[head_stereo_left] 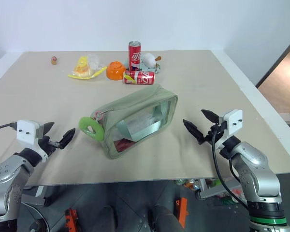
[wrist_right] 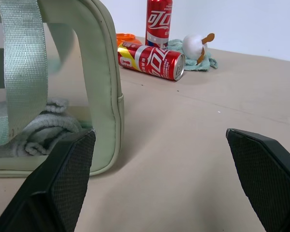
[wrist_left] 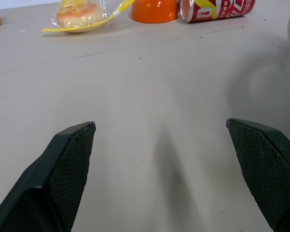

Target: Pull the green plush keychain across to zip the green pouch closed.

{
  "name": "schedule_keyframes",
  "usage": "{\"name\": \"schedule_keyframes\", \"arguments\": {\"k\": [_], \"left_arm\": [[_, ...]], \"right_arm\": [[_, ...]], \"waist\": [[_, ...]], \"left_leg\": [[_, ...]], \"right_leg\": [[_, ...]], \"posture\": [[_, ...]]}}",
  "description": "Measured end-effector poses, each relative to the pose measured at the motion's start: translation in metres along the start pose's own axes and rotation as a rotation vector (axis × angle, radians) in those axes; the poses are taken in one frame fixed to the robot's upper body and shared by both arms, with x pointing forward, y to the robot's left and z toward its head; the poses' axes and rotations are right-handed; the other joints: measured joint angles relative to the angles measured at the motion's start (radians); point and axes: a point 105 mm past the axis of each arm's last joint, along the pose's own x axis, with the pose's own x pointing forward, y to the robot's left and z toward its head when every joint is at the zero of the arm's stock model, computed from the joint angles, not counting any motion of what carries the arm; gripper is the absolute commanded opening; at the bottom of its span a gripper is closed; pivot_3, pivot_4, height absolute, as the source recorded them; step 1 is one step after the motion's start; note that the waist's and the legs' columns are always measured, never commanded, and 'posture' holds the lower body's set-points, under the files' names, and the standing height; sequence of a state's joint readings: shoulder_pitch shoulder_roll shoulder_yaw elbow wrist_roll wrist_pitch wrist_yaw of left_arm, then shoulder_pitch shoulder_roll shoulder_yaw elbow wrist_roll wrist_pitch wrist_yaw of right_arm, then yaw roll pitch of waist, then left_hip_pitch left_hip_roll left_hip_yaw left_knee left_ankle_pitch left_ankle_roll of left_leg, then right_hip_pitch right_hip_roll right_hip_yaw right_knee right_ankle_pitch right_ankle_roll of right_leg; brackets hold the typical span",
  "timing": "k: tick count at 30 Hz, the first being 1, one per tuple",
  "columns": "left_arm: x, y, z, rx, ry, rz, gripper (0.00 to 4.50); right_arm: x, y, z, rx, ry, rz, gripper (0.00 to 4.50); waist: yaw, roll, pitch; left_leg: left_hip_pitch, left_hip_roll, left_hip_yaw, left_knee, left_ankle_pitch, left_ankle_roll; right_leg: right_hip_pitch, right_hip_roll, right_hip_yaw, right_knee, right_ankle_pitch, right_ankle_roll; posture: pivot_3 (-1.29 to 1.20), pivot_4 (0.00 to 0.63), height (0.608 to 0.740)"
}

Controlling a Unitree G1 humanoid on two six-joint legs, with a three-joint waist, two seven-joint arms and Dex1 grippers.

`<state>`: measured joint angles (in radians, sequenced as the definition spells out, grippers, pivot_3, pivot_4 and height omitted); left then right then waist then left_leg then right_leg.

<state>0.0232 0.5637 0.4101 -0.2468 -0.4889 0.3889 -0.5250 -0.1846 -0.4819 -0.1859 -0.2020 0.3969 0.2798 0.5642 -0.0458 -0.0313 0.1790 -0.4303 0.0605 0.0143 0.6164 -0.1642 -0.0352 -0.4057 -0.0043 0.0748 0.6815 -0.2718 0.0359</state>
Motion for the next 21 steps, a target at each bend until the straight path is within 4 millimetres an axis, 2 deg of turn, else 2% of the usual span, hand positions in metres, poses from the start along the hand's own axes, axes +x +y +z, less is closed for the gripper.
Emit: {"name": "schedule_keyframes", "arguments": {"k": [17, 21], "left_arm": [[0.0005, -0.004, 0.0009, -0.042, -0.014, -0.031, 4.5], [0.0001, -0.005, 0.0097, -0.074, -0.058, -0.061, 4.5]], "right_arm": [[0.0001, 0.0, 0.0005, -0.002, -0.004, -0.001, 4.48], [0.0005, 0.0001, 0.0007, -0.001, -0.005, 0.001, 4.48]], "waist": [[0.0, 0.0, 0.0], [0.0, 0.0, 0.0]], "left_leg": [[0.0, 0.0, 0.0, 0.0, 0.0, 0.0], [0.0, 0.0, 0.0, 0.0, 0.0, 0.0]], "right_leg": [[0.0, 0.0, 0.0, 0.0, 0.001, 0.002], [0.0, 0.0, 0.0, 0.0, 0.001, 0.002]], "posture": [[0.0, 0.15, 0.74], [0.0, 0.15, 0.74]]}}
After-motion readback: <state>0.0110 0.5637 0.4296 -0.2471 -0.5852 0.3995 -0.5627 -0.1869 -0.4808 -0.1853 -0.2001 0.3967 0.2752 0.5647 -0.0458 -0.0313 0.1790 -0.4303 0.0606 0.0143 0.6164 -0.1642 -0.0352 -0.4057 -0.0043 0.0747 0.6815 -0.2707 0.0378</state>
